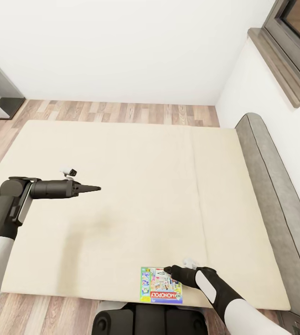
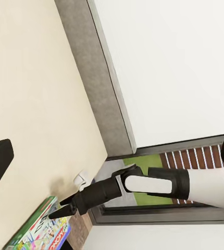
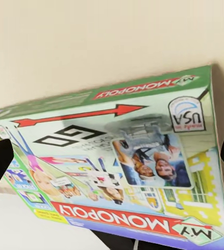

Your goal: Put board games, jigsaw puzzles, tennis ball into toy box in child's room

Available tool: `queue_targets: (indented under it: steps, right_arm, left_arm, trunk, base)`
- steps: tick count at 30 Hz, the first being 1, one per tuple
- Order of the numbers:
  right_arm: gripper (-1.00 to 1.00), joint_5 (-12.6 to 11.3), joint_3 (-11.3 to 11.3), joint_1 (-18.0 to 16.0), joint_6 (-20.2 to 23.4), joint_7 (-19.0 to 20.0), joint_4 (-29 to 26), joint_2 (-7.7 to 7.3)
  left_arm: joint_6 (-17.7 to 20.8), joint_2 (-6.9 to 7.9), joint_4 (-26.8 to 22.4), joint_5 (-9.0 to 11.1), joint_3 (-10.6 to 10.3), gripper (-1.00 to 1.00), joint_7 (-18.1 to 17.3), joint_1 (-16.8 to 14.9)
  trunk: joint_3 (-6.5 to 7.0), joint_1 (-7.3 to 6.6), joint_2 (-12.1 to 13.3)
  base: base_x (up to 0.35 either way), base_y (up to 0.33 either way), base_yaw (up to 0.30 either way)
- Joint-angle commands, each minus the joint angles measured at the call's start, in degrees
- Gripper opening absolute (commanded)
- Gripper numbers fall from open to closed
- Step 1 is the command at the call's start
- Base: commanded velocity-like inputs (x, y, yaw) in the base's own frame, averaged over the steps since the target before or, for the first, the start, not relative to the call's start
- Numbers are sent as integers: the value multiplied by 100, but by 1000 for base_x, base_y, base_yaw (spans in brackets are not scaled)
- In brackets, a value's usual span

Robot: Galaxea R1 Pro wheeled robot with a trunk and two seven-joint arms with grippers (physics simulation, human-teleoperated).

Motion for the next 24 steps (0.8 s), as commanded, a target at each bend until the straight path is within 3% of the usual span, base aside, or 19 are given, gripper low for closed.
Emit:
queue_targets:
  steps: [1, 24]
  right_arm:
    - [100, -5, 17, -3, 16, 4, -3, -2]
    - [100, -5, 15, -3, 18, 4, -3, -2]
  left_arm:
    - [61, 3, -1, -1, -2, 100, -22, -2]
    - [63, 3, -1, -1, -1, 100, -22, -3]
  trunk:
    - [-7, 3, -9]
    - [-7, 3, -9]
  base:
    - [-7, 7, 0]
    - [-1, 13, 0]
